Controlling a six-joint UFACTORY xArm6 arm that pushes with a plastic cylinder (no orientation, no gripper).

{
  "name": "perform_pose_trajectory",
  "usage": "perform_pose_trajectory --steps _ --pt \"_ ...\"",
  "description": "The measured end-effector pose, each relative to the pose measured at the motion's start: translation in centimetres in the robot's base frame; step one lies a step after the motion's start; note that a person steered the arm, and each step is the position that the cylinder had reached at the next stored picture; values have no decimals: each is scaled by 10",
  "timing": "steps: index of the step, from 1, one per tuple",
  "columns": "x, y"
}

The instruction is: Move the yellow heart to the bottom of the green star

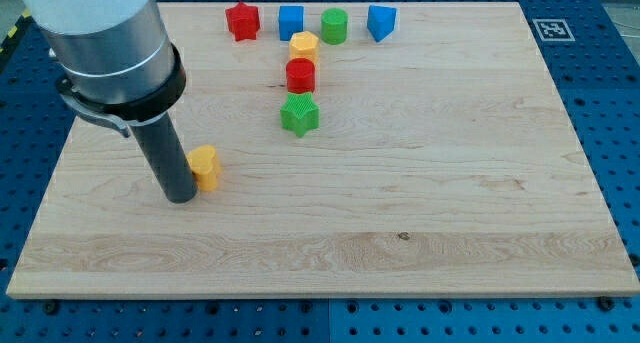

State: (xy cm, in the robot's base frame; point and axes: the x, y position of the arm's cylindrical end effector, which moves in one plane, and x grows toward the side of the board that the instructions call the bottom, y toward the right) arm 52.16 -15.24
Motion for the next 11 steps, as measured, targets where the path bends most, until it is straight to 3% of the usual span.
perform_pose_trajectory --steps 2,6,11 --pt "3 -1" --pt "-35 -21" --pt "-41 65"
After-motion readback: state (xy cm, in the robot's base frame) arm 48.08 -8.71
